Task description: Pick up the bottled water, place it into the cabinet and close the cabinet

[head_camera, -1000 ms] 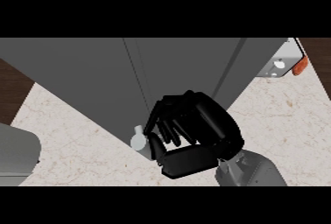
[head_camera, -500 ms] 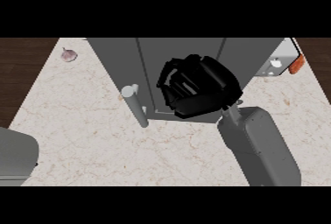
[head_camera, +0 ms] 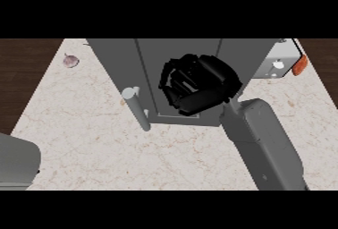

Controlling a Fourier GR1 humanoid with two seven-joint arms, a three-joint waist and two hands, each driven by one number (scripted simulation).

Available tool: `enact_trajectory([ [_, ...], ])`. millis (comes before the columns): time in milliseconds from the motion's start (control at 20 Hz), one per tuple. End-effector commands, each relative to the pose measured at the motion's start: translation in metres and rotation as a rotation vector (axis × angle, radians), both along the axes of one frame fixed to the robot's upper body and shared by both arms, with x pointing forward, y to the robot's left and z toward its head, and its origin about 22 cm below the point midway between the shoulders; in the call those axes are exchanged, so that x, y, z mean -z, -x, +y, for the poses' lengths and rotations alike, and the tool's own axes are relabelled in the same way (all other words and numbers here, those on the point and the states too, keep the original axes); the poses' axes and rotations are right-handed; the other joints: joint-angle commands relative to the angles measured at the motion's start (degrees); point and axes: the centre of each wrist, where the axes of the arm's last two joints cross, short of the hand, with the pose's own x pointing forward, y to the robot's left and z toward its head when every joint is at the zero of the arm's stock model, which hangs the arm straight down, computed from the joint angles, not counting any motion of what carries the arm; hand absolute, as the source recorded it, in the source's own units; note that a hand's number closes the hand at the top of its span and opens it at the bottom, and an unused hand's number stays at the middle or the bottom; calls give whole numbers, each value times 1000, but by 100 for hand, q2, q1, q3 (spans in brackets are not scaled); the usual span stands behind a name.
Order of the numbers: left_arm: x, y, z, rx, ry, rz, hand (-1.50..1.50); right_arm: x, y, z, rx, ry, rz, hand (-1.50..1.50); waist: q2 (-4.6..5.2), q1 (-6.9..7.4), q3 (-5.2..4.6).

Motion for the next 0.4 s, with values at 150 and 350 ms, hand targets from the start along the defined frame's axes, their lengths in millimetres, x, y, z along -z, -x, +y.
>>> enact_trajectory([
  [150,-5,-9,-1,31,0,8,-150,-28,-21,38,-2,-36,61,150,202,173,-97],
  [350,1,-10,1,18,3,-1,-150,-32,-29,31,11,-56,44,150,221,193,-100],
])
